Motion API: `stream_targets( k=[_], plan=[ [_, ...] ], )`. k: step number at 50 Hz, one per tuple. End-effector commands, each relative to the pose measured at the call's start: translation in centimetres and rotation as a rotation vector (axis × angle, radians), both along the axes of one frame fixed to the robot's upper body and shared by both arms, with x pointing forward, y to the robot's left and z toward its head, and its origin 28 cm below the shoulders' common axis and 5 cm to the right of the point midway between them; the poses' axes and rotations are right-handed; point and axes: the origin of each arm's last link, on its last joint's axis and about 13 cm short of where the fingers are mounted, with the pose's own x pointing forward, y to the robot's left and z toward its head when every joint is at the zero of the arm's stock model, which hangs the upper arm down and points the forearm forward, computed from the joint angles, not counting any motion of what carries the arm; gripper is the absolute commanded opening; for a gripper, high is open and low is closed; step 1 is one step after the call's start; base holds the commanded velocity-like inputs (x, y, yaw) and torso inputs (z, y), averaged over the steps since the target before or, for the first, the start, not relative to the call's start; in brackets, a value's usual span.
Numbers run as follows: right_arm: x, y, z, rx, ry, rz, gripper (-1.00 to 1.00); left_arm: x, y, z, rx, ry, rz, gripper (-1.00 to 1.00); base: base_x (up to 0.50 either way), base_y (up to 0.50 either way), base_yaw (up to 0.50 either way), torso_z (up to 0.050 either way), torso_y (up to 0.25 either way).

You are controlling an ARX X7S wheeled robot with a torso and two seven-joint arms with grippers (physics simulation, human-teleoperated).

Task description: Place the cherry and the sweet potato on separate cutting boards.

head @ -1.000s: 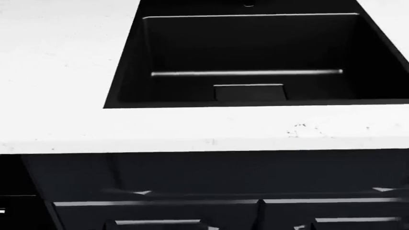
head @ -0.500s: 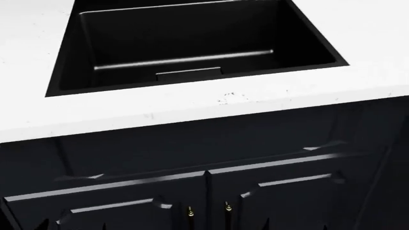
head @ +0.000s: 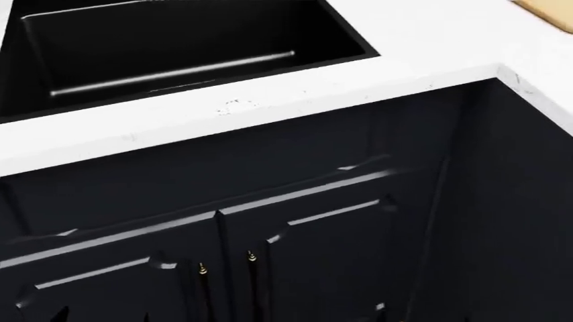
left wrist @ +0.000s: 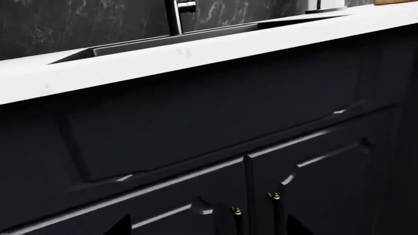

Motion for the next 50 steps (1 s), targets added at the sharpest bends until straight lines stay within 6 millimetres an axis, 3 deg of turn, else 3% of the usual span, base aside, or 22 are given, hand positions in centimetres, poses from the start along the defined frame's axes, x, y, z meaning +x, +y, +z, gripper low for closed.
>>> stream_targets(
  k=[1, 50],
  plan=[
    [0.01, -0.12, 0.11, 0.011, -0.014, -0.014, 1.0, 0.01, 0.01, 0.28, -0.057, -0.01, -0.008, 1.0, -0.25, 0.1, -0.5, 0.0, 0.0],
    [-0.02, -0.44, 0.18, 0.031, -0.01, -0.076, 1.0, 0.0, 0.03, 0.33, -0.065, -0.014, -0.007, 1.0, -0.24, 0.14, -0.48, 0.0, 0.0]
  ],
)
